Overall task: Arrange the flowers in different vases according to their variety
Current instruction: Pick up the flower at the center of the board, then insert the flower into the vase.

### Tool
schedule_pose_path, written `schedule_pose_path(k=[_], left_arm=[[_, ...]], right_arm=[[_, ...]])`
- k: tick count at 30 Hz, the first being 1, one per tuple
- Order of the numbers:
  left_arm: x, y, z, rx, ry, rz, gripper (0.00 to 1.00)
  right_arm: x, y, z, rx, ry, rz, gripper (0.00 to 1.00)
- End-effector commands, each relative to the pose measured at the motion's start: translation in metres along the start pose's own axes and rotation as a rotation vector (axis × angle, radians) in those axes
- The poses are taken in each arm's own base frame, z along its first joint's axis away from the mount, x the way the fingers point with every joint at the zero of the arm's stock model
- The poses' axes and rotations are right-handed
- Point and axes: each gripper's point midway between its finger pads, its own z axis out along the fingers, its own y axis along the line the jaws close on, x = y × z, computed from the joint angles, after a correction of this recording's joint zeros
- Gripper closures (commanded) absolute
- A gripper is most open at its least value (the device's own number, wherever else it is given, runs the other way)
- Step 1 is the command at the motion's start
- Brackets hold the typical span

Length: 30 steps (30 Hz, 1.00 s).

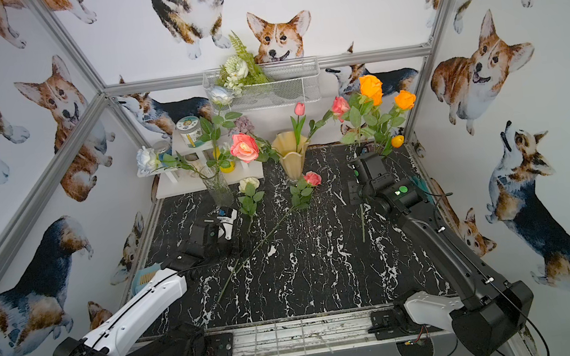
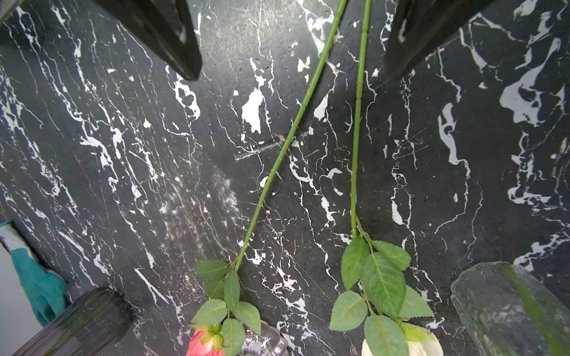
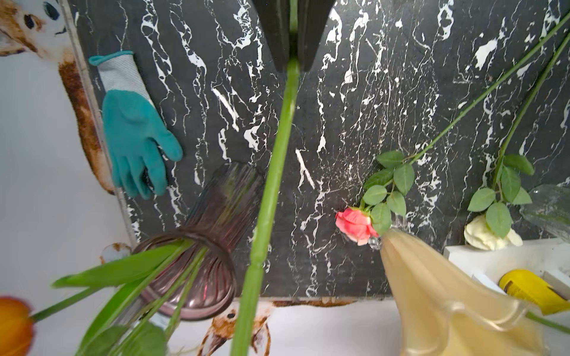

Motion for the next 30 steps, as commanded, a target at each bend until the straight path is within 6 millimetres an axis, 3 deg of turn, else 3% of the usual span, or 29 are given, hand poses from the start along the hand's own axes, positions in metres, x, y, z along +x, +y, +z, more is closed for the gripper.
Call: schedule_pose_path(k=[1, 10, 17, 24, 30], left_arm=[[-0.004, -0.001, -0.001, 0.006, -0.016, 0.002, 0.02], [-0.004, -0.001, -0.002, 0.004, -0.019, 0.001, 0.02], [-0.004, 0.000, -0.002, 0.002, -0.019, 0.001, 0.02], [-0.003, 0.001, -0.003, -0.003, -0.019, -0.001, 0.02], [-0.003, 0.001, -0.003, -0.007, -0.019, 0.002, 0.02]], right_arm=[[-0.040, -0.017, -0.012, 0.087, -0.147, 0.025, 1.00], [-0.128, -0.046, -0.049, 0.178, -0.458, 0.078, 1.00], [-0.180, -0.059, -0.059, 0.259, -0.606, 0.077, 1.00], [-0.213, -0.072, -0.047, 0.330, -0.692, 0.089, 1.00], [-0.221, -0.079, -0.025, 0.371, -0.712, 0.080, 1.00]])
